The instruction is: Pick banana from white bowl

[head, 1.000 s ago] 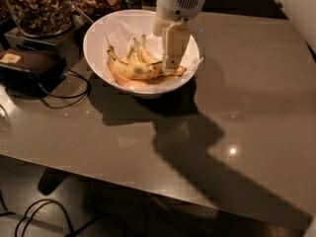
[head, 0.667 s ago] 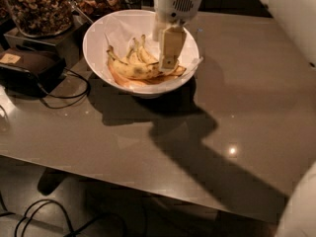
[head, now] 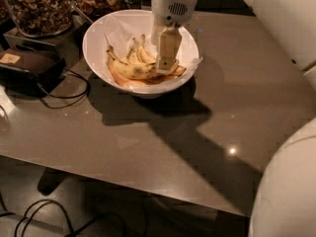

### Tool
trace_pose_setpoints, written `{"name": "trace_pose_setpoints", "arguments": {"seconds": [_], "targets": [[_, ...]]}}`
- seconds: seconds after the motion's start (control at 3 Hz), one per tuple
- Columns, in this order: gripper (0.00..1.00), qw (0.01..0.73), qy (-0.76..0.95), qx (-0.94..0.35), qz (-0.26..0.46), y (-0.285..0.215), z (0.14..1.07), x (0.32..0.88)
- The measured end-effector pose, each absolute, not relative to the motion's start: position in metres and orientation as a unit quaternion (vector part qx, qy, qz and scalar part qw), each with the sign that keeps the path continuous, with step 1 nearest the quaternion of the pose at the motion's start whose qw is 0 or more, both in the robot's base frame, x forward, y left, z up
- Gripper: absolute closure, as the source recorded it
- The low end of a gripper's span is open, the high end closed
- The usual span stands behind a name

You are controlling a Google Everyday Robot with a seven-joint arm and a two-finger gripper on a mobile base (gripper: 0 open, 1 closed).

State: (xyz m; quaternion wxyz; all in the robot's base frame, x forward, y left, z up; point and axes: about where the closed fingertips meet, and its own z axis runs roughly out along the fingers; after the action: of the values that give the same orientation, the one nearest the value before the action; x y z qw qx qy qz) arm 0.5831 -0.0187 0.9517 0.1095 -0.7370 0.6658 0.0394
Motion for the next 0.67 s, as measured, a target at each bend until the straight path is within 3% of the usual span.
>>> {"name": "trace_pose_setpoints", "arguments": {"seconds": [0.67], "targets": [[0.42, 0.089, 0.670, -0.735, 0.054, -0.0124, 0.9314, 0.5867]]}}
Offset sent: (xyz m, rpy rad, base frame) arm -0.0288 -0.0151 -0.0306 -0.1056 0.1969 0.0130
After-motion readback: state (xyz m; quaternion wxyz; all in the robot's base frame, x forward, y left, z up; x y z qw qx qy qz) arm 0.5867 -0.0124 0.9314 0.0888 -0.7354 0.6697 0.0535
